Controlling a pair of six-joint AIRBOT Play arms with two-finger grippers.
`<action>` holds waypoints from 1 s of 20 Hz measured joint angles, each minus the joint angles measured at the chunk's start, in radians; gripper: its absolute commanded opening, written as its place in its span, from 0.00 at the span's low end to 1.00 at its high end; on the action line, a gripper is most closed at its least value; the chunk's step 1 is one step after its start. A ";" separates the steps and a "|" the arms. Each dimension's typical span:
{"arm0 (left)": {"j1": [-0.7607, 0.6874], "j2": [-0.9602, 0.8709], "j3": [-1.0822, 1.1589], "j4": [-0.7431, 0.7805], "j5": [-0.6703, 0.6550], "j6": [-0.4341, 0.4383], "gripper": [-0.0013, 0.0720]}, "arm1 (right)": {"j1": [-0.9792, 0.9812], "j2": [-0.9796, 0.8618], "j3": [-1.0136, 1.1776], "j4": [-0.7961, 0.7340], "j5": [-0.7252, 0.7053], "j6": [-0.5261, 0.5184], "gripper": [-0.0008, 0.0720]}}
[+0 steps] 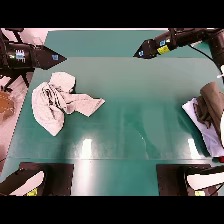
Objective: Fold the shirts.
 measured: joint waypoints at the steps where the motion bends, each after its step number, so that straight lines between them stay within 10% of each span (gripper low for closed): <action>1: 0.000 0.000 0.000 0.000 0.000 0.000 0.05 | 0.000 0.000 0.000 0.000 0.001 0.000 0.03; 19: 0.002 0.000 0.001 -0.081 0.096 -0.009 0.07 | 0.000 0.000 0.000 0.001 0.135 0.031 0.03; 20: 0.009 0.000 0.001 -0.081 0.090 -0.034 0.36 | 0.000 0.002 0.000 0.001 0.148 0.042 0.03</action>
